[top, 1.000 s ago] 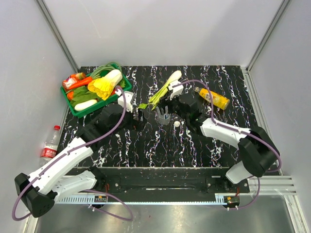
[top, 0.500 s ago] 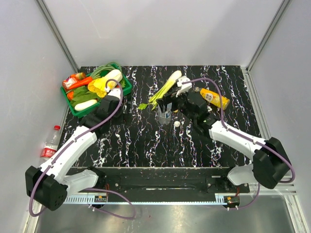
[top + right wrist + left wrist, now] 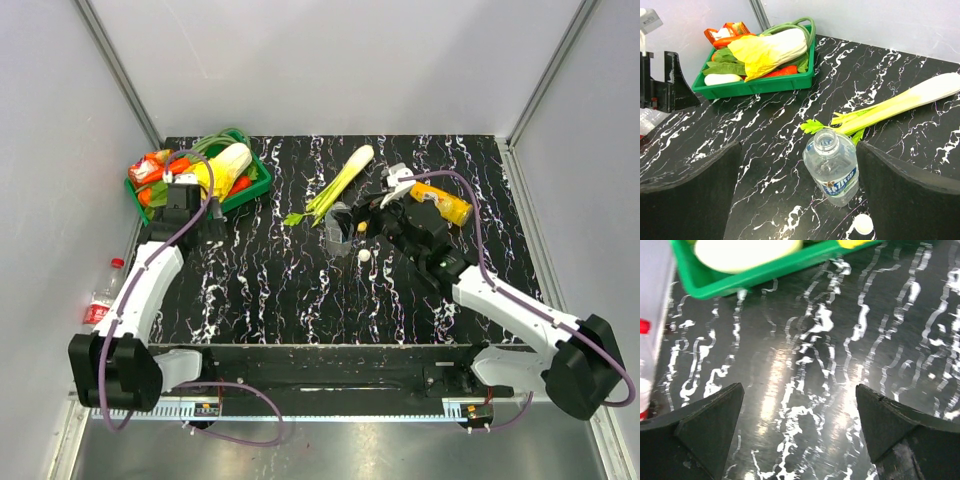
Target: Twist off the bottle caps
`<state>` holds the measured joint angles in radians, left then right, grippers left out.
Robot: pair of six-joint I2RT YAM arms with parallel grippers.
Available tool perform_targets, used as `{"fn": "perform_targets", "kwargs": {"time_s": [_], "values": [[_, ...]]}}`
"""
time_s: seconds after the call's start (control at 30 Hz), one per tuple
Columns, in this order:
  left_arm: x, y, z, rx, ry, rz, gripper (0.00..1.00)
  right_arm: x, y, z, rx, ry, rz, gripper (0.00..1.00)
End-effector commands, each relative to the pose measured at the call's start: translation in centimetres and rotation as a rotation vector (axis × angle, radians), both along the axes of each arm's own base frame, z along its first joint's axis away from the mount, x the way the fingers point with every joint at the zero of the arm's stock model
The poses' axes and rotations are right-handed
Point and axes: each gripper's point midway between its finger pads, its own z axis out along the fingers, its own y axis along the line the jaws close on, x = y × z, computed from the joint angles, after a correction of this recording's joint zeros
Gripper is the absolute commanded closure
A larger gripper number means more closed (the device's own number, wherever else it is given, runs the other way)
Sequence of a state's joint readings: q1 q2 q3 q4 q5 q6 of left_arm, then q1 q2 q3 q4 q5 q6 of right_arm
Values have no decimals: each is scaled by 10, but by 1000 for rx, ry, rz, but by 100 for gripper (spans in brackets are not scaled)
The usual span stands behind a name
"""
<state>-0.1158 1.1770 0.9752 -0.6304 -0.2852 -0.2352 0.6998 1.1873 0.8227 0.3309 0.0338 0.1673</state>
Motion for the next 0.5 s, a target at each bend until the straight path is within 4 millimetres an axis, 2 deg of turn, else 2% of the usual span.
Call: {"fn": "perform_targets", "kwargs": {"time_s": [0.0, 0.1, 0.2, 0.33, 0.47], "values": [[17, 43, 15, 115, -46, 80, 1, -13, -5, 16, 45, -13, 7, 0], [17, 69, 5, 167, -9, 137, 1, -15, -8, 13, 45, -4, 2, 0], [21, 84, -5, 176, 11, 137, 1, -19, -7, 13, 48, 5, 16, 0], [23, 114, -15, 289, 17, 171, 1, -21, -11, 15, 44, 6, 14, 0], [27, 132, -20, 376, 44, 155, 1, -22, -16, 17, 47, -4, -5, 0]]}}
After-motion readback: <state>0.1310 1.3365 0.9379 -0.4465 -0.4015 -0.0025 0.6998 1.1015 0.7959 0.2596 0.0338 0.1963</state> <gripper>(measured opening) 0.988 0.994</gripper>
